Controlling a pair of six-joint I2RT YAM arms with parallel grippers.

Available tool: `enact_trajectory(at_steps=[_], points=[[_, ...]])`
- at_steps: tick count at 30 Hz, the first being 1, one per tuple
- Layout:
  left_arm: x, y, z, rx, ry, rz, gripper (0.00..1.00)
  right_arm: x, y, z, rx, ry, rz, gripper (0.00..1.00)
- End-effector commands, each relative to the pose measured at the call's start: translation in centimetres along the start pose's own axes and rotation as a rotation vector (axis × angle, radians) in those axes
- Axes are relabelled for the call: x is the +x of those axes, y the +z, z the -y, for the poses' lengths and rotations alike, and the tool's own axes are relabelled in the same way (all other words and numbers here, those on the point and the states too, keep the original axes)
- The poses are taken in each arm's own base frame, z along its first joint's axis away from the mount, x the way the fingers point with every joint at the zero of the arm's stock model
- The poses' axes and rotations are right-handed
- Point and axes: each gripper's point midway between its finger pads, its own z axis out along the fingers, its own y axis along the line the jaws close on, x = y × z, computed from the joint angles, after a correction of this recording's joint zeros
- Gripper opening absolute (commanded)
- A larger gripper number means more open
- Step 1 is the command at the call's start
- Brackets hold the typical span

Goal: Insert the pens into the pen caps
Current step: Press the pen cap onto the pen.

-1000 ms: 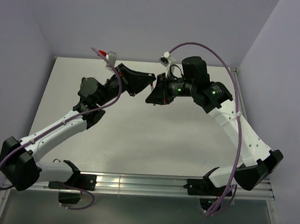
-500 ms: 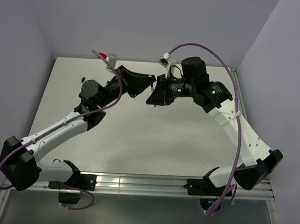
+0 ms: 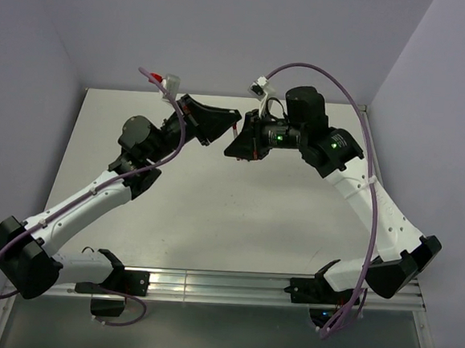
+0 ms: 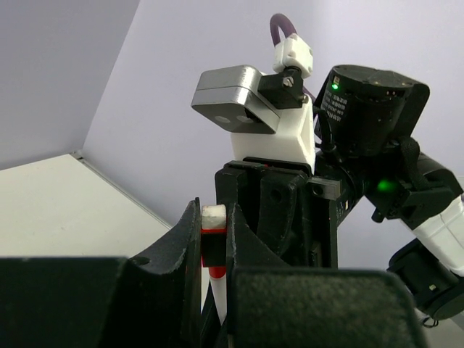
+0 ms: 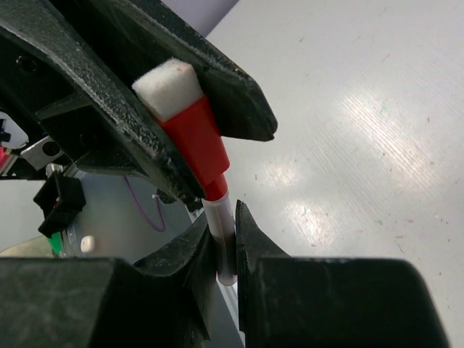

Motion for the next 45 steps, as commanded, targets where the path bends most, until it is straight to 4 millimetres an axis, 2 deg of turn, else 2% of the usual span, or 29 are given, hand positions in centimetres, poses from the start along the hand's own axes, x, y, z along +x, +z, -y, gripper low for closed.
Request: enact_trajectory(at_steps=[1, 5, 11, 22, 28, 45], points=[[15.0, -5.7, -0.8, -0.024, -0.24, -0.584, 0.0, -16.2, -7.9, -7.8, -0.115, -0.348, 0.678, 0.0], [13.3, -4.8, -1.8, -0.059, -0.221, -0.55, 0.0, -15.8, -7.9, -7.7, -0.127, -0.345, 0.687, 0.02], [12.0, -3.9, -2.0, -0.063, -0.203, -0.526, 0.0, -14.7, -7.5, -7.5, -0.146, -0.335, 0.669, 0.1], [9.7, -3.5, -3.3, -0.079, -0.268, -0.457, 0.0, -12.7, -6.9, -7.3, -0.191, -0.281, 0.636, 0.18], [9.6, -3.4, -4.1, -0.1, -0.312, -0.457, 0.0, -11.9, -6.4, -6.8, -0.196, -0.234, 0.61, 0.25], [8.9, -3.4, -5.6, -0.134, -0.35, -0.421, 0.0, -9.6, -4.5, -4.6, -0.166, -0.162, 0.528, 0.37]])
